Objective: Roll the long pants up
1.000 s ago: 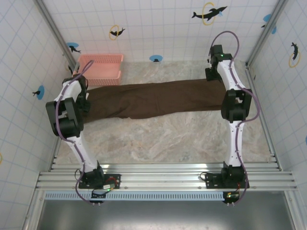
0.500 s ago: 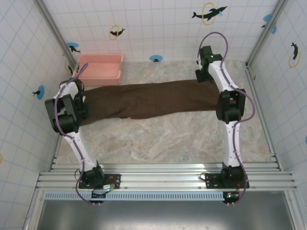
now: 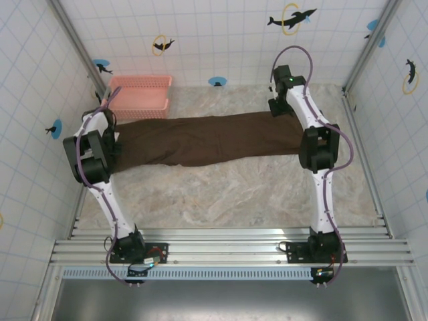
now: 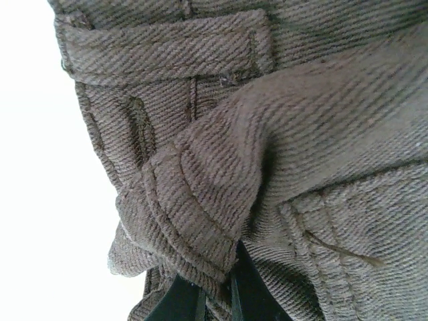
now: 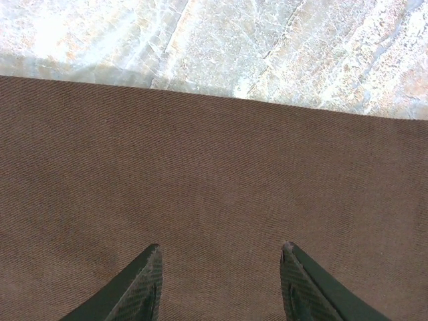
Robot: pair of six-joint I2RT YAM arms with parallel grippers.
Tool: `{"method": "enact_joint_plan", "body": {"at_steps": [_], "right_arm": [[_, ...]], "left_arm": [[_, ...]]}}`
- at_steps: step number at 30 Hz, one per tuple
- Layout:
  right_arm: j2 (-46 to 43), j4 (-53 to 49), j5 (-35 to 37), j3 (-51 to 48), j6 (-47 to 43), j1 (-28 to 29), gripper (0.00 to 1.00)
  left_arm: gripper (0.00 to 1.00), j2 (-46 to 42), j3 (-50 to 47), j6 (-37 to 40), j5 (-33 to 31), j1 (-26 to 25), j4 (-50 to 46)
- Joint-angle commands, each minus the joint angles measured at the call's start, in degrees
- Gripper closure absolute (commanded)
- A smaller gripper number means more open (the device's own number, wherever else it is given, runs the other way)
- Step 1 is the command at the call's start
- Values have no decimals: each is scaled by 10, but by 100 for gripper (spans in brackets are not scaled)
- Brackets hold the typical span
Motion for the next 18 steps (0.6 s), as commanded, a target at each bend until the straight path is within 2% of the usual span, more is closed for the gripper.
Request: {"method": "enact_joint_plan", "body": {"at_steps": [1, 7, 13, 18], "right_arm": [[-25, -15, 4, 10, -5, 4, 49], [-23, -17, 7, 7, -3, 2, 49], [-21, -23, 17, -1, -1, 1, 50], [-27, -31, 27, -26, -1, -6, 50]], "left_arm": [[100, -33, 9, -20, 34, 1, -29], [100, -107, -5, -31, 51, 1, -53], [100, -170, 1, -40, 38, 1, -50], [100, -138, 105, -52, 36, 1, -54]]}}
